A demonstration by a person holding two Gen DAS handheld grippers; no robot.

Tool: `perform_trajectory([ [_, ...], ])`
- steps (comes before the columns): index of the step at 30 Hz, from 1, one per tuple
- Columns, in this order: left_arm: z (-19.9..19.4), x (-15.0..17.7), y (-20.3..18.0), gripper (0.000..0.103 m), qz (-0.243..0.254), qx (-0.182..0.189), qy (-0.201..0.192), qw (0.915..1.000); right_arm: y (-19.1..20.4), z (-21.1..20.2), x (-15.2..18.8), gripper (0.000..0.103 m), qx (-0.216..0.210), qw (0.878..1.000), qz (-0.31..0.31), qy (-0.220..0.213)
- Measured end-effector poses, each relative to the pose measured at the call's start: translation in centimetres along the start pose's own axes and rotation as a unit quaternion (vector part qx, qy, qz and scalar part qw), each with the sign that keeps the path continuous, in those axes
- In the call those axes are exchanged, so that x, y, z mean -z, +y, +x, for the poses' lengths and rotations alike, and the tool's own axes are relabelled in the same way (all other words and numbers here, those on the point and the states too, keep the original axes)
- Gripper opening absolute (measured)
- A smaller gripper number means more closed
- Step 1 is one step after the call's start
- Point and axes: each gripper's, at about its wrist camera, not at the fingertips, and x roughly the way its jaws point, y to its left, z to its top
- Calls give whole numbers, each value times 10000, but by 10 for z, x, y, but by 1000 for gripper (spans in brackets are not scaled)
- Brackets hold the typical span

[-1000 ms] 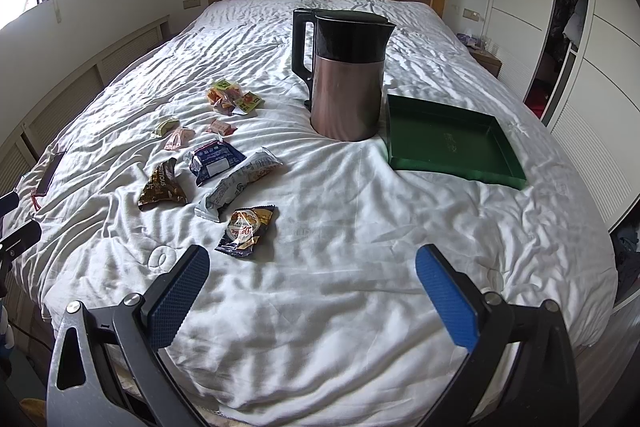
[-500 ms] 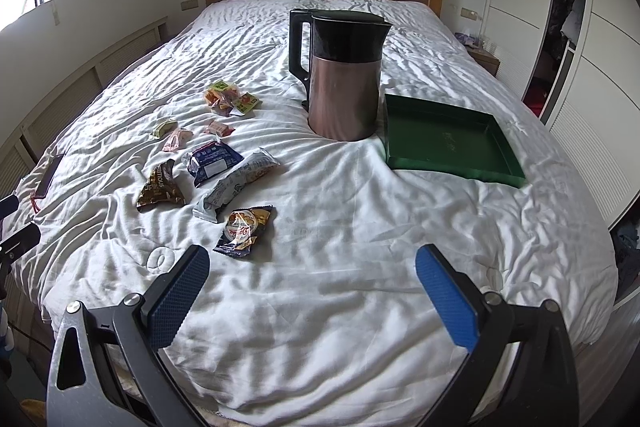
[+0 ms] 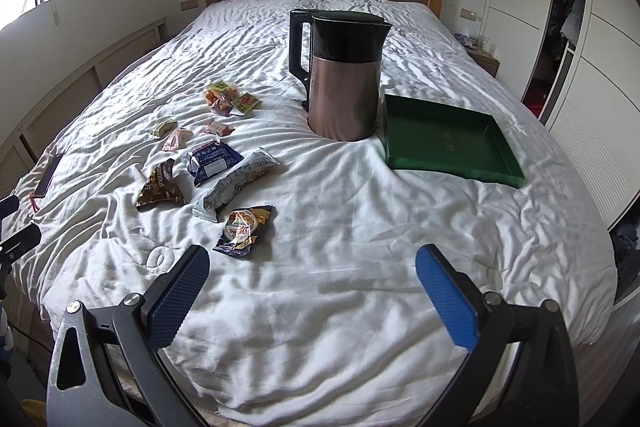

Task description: Organize snacks

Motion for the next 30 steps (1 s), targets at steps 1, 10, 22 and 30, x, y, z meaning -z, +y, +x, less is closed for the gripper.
perform_trajectory([
  [1, 0, -1, 1, 102, -1, 6, 3, 10000, 2, 0, -1, 103, 2, 10000, -4, -4],
  [10, 0, 3, -2, 102, 2, 10, 32, 10000, 1, 1, 2, 103, -18, 10000, 2, -25],
  [22, 0, 8, 0, 102, 0, 58, 61, 10000, 0, -2, 1, 103, 6, 10000, -3, -40],
  [30, 3, 11, 6, 102, -70, 54, 152, 9998, 0, -1, 1, 103, 1, 10000, -13, -22],
])
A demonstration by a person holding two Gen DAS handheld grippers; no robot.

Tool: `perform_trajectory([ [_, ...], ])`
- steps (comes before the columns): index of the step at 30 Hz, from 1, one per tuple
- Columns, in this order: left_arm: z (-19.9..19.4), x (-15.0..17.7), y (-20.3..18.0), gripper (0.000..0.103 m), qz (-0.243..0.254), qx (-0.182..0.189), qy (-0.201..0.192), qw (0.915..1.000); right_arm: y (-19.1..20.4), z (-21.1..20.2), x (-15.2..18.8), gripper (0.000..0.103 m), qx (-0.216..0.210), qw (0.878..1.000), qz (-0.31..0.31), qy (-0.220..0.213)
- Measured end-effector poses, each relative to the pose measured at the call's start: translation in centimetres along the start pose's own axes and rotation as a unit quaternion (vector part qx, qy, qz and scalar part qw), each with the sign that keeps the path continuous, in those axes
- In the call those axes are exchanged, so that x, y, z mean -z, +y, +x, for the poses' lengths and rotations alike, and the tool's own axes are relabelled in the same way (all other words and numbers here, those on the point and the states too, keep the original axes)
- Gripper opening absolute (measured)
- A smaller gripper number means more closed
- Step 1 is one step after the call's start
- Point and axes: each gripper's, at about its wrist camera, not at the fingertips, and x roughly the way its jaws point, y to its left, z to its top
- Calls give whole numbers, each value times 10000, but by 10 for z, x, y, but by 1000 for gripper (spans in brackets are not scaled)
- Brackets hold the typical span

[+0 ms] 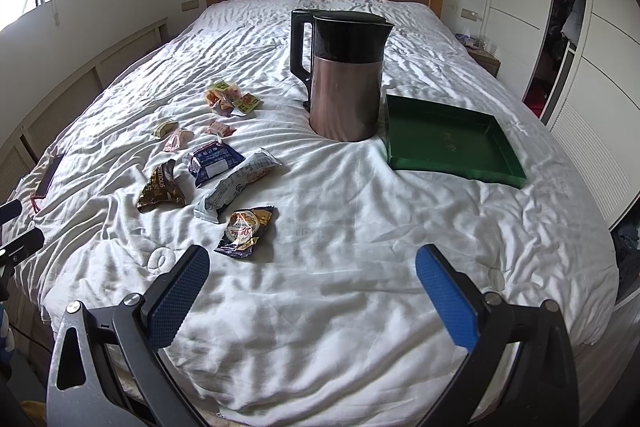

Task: Organize snacks
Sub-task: 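Grasp the Danisa cookie packet with the right tool while the left tool grasps the brown oat bag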

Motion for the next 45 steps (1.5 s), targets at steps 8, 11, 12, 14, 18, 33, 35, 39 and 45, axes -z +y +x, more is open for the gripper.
perform_trajectory([
  [8, 21, -10, 16, 102, -139, -17, 249, 9996, 12, 20, -3, 103, -43, 9997, -84, 209],
  [11, 31, -12, 20, 102, -189, -11, 352, 9992, 17, 31, -4, 103, -70, 9995, -120, 295],
  [12, 36, -12, 22, 102, -204, -7, 393, 9990, 18, 35, -5, 103, -89, 9994, -121, 324],
  [14, 46, -13, 25, 102, -223, -8, 469, 9986, 22, 45, -6, 103, -126, 9990, -122, 410],
  [18, 72, -20, 29, 102, -270, -2, 640, 9976, 31, 70, -8, 103, -212, 9979, -114, 609],
  [33, 180, -56, 41, 102, -401, -158, 1096, 9930, 63, 172, -11, 103, -592, 9899, -96, 1285],
  [35, 196, -60, 42, 102, -445, -229, 1176, 9918, 65, 184, -10, 103, -681, 9879, -73, 1391],
  [39, 226, -62, 43, 102, -490, -375, 1394, 9883, 67, 205, -7, 103, -808, 9842, -16, 1578],
  [45, 264, -55, 46, 102, -659, -469, 1811, 9801, 67, 226, -4, 103, -986, 9791, 82, 1776],
])
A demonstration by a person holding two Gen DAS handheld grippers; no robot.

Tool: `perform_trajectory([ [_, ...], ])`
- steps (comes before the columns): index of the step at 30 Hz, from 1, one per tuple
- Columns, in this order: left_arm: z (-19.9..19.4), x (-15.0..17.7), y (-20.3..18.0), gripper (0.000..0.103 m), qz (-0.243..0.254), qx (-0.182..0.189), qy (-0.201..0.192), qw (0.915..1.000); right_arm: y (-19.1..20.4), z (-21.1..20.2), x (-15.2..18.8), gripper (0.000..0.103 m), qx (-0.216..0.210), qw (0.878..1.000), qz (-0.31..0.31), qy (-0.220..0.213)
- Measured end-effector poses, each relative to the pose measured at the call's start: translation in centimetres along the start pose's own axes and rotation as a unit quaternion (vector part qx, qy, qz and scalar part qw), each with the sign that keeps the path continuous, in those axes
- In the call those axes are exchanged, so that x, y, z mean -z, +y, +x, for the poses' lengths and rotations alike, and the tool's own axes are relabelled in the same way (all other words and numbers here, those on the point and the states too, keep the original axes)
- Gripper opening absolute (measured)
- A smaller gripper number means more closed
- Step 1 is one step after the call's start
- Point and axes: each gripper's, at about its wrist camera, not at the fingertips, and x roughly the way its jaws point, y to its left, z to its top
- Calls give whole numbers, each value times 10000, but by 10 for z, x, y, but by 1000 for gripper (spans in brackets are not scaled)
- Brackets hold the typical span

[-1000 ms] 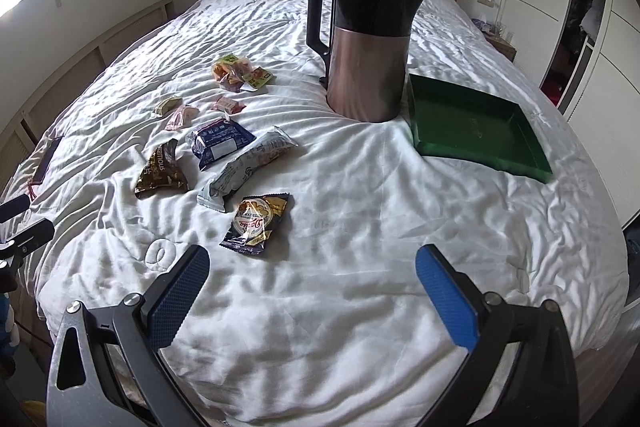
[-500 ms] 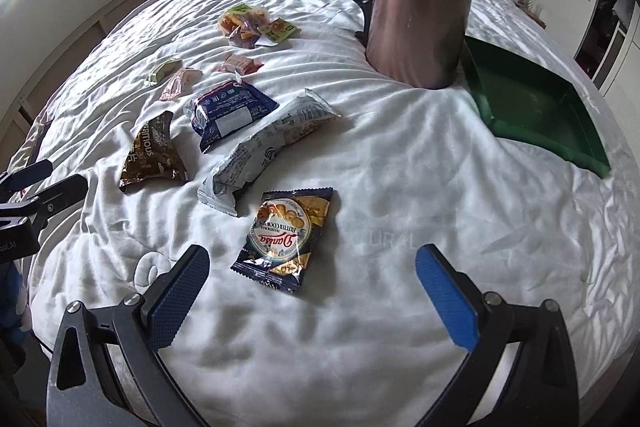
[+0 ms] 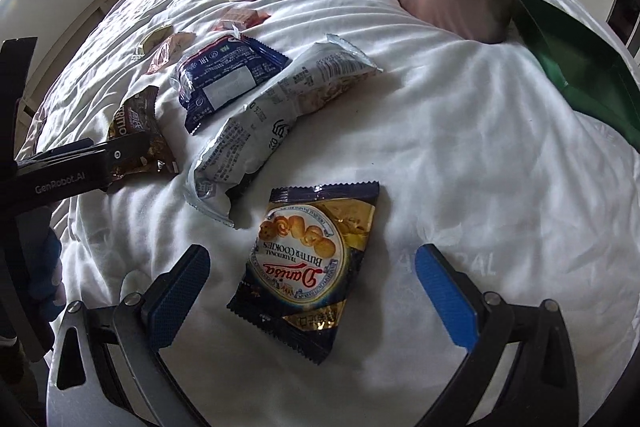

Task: Organize snacks
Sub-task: 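Grasp the Danisa cookie packet with the right tool while the left tool grasps the brown oat bag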

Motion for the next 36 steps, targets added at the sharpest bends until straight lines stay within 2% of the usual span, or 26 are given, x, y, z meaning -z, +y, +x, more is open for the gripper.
perform_trajectory([
  [7, 16, -13, -7, 102, -39, 19, 271, 9996, -3, 8, -4, 103, -31, 10000, -43, 73],
  [13, 30, -23, -11, 102, -81, -166, 508, 9985, -5, 8, -4, 103, -117, 9999, -101, 68],
  [14, 32, -25, -11, 102, -91, -176, 541, 9983, -5, 8, -4, 100, -132, 9998, -110, 68],
  [15, 36, -30, -10, 102, -110, -171, 590, 9981, -5, 7, -4, 93, -156, 9998, -115, 66],
  [22, 60, -43, -11, 102, -198, -259, 979, 9947, -5, 8, -3, 92, -203, 9996, -192, 84],
  [30, 85, -70, -7, 102, -244, -350, 1558, 9869, -4, 7, -2, 88, -258, 9991, -319, 94],
  [31, 88, -75, -5, 102, -288, -328, 1601, 9861, -4, 7, -2, 87, -269, 9990, -337, 93],
  [33, 91, -84, 1, 102, -480, -266, 1661, 9846, -3, 7, -3, 79, -292, 9989, -366, 91],
  [36, 92, -95, 8, 96, -735, -212, 1698, 9825, -3, 7, -3, 77, -310, 9987, -402, 82],
])
